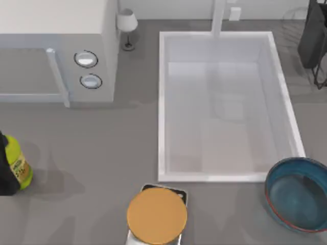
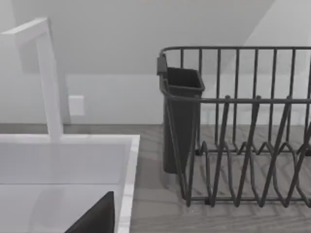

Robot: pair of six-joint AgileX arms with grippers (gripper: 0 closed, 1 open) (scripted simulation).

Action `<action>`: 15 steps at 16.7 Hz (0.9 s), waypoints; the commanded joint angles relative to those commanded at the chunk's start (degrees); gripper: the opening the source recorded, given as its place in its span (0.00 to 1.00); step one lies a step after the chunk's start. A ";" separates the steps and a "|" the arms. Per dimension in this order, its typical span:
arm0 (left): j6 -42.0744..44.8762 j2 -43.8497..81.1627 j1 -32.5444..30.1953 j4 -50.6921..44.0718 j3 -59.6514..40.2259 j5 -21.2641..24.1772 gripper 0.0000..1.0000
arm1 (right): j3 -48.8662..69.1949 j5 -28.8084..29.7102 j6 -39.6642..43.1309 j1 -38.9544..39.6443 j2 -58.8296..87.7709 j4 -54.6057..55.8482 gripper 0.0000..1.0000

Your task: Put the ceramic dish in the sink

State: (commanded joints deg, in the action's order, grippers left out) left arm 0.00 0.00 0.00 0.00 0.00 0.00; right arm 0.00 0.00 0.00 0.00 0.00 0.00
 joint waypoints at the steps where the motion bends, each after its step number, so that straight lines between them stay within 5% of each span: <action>1: 0.00 0.00 0.00 0.00 0.00 0.00 1.00 | 0.00 0.00 0.00 0.00 0.00 0.00 1.00; 7: 0.00 0.00 0.00 0.00 0.00 0.00 1.00 | 8.51 -0.03 -1.24 1.25 9.31 -8.90 1.00; 15: 0.00 0.00 0.00 0.00 0.00 0.00 1.00 | 34.99 0.39 -5.04 4.84 48.60 -40.60 1.00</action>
State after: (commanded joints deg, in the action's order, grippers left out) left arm 0.00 0.00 0.00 0.00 0.00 0.00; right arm 34.99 0.39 -5.04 4.84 48.60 -40.60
